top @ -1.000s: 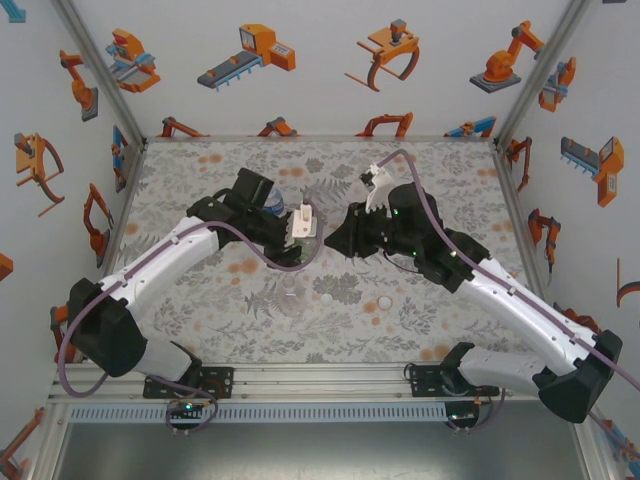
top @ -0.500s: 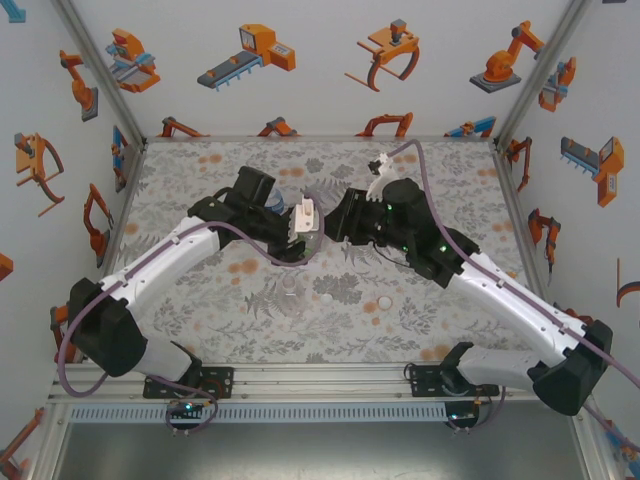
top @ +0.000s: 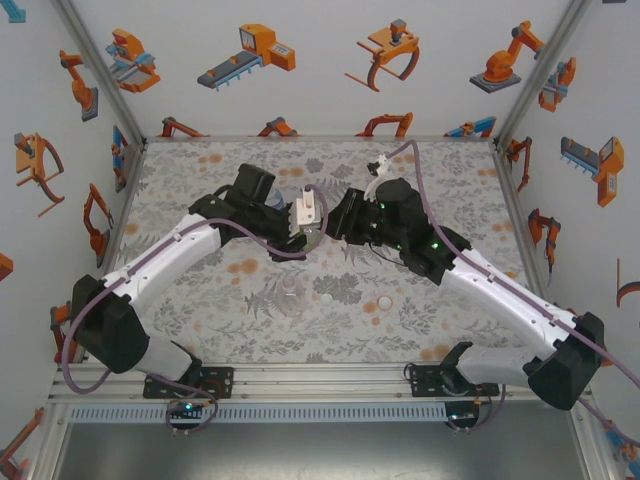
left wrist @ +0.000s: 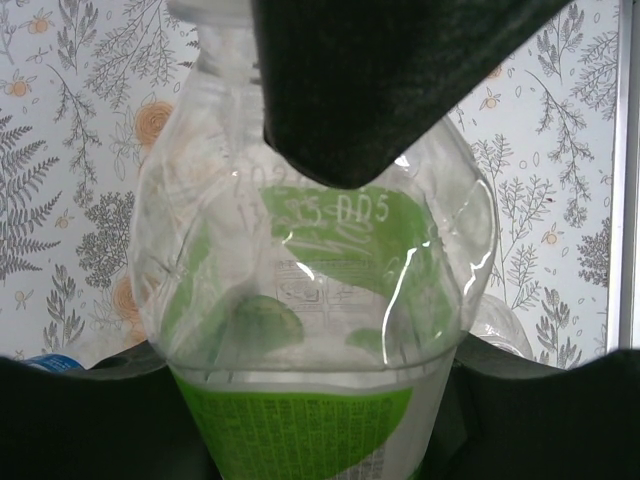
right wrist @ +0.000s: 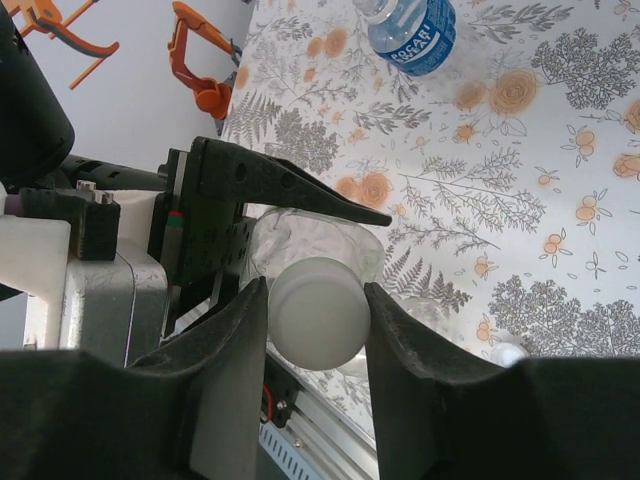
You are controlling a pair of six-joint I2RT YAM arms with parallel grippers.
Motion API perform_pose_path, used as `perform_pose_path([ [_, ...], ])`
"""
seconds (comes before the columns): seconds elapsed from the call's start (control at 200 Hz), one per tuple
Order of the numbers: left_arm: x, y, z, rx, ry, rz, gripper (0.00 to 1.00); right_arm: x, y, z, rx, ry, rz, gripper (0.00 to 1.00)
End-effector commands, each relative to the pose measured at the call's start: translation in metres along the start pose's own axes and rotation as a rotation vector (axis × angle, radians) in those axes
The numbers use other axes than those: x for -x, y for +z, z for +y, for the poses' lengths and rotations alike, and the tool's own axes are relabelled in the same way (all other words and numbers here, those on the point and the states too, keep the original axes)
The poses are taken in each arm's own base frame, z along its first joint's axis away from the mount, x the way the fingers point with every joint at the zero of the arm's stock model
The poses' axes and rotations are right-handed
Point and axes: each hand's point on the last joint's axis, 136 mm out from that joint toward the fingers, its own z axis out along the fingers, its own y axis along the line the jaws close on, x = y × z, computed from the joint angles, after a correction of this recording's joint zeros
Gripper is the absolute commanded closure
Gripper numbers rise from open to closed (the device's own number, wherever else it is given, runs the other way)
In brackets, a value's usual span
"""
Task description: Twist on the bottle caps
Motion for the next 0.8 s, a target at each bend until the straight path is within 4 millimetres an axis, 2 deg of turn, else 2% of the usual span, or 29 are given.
perform_pose_path([
  [0.0,0.018,-0.006,0.009,0.032,0.016,-0.051,0.96,0.000,0.002,0.006,0.034,0.019,-0.009,0.67],
  [0.115,0.018,-0.006,0.008,0.031,0.021,-0.057,0.77,0.002,0.002,0.004,0.029,0.012,-0.021,0.73],
  [0.15,0.018,-0.007,0.007,0.034,0.023,-0.060,0.66,0.003,0.002,0.005,0.029,0.005,-0.024,0.75],
  [0.19,0.019,-0.007,0.008,0.041,0.025,-0.064,0.48,0.004,0.002,0.004,0.028,-0.003,-0.026,0.75],
  [0.255,0.020,-0.009,0.008,0.053,0.030,-0.075,0.28,0.005,0.002,0.003,0.020,-0.023,-0.029,0.77],
  [0.416,0.022,-0.015,0.013,0.094,0.030,-0.092,0.00,0.012,0.002,-0.012,-0.035,-0.071,-0.036,0.79],
  [0.456,0.023,-0.016,0.015,0.105,0.031,-0.096,0.03,0.014,0.002,-0.018,-0.058,-0.086,-0.035,0.79],
  [0.791,0.023,-0.028,0.033,0.245,0.036,-0.094,0.03,0.042,0.020,-0.087,-0.340,-0.311,0.044,0.80],
])
